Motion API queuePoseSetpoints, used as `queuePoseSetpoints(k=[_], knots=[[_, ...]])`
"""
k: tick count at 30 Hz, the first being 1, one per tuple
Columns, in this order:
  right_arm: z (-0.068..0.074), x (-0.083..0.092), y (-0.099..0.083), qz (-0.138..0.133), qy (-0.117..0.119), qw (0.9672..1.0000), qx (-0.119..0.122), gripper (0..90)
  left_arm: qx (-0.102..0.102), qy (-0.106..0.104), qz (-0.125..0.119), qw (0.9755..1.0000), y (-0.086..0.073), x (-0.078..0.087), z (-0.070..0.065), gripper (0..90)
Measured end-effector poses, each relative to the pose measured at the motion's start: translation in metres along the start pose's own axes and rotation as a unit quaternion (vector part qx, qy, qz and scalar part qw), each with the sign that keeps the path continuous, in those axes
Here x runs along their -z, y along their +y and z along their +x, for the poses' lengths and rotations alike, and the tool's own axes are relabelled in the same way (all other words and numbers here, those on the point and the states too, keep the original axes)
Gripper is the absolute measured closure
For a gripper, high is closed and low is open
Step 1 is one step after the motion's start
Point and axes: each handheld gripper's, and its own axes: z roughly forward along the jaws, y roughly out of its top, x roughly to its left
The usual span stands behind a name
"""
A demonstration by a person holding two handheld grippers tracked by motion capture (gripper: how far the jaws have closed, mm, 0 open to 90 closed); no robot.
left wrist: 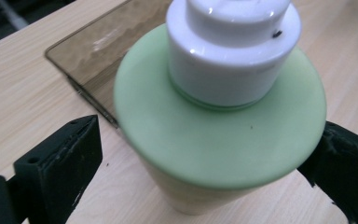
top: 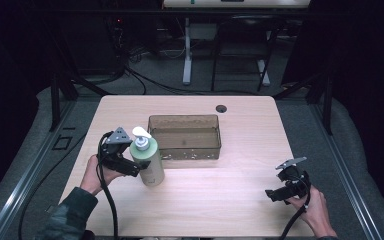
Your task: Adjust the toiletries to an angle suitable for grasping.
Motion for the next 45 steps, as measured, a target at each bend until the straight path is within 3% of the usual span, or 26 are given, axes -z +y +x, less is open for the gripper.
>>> queuePoseSetpoints(k=[3, 6, 11, 14, 17, 18, 20, 24, 28, 31, 36, 38, 39, 43, 45], knots=[[0.000, 0.000, 0.000, -0.001, 0.000, 1.0000, 0.001, 2.4, -0.015, -0.010, 0.000, 0.9998, 0.002, -0.003, 0.002, 1.9], [-0.001, 0.000, 0.000, -0.001, 0.001, 1.0000, 0.002, 2.4, -0.030, -0.026, -0.005, 0.9992, 0.003, -0.006, 0.001, 9.4], [-0.001, 0.000, -0.001, -0.001, 0.000, 1.0000, 0.003, 2.4, -0.031, -0.019, -0.011, 0.9993, 0.002, -0.007, -0.001, 11.7], [-0.001, 0.000, 0.000, -0.002, 0.001, 1.0000, 0.003, 2.4, -0.019, -0.009, -0.013, 0.9997, 0.002, -0.007, -0.005, 11.9], [0.000, 0.000, 0.000, 0.000, 0.001, 1.0000, 0.000, 2.4, 0.009, 0.024, -0.014, 0.9996, 0.004, -0.010, -0.016, 12.0], [0.001, 0.000, 0.000, 0.000, 0.000, 1.0000, 0.000, 2.4, 0.009, 0.024, -0.014, 0.9996, 0.004, -0.010, -0.016, 12.1], [0.001, 0.000, 0.000, 0.000, -0.003, 1.0000, 0.002, 2.4, 0.038, 0.053, -0.015, 0.9978, 0.007, -0.014, -0.027, 12.1], [0.001, 0.000, 0.000, -0.001, -0.001, 1.0000, 0.003, 2.4, 0.056, 0.075, -0.013, 0.9955, 0.011, -0.018, -0.037, 12.1], [0.000, 0.000, 0.000, -0.001, 0.002, 1.0000, 0.001, 2.4, 0.055, 0.083, -0.007, 0.9950, 0.013, -0.019, -0.041, 11.8], [0.000, 0.000, 0.000, -0.003, 0.003, 1.0000, 0.000, 2.5, 0.051, 0.074, -0.007, 0.9959, 0.013, -0.018, -0.039, 11.3], [-0.001, 0.001, -0.001, -0.002, 0.002, 1.0000, 0.002, 2.4, 0.024, 0.052, -0.008, 0.9983, 0.017, -0.006, -0.033, 4.1], [-0.001, 0.000, -0.001, -0.001, 0.003, 1.0000, 0.000, 2.4, 0.024, 0.057, -0.011, 0.9980, 0.018, -0.002, -0.031, 0.0], [-0.001, 0.000, -0.001, -0.002, 0.004, 1.0000, 0.000, 2.4, 0.016, 0.040, -0.017, 0.9989, 0.021, 0.005, -0.027, 0.0], [-0.001, 0.000, -0.001, -0.002, 0.005, 1.0000, -0.001, 2.4, 0.010, 0.028, -0.022, 0.9993, 0.027, 0.013, -0.022, 0.0], [0.000, 0.000, -0.001, -0.003, 0.008, 1.0000, -0.003, 2.5, -0.003, 0.008, -0.016, 0.9998, 0.036, 0.016, -0.018, 0.0]])
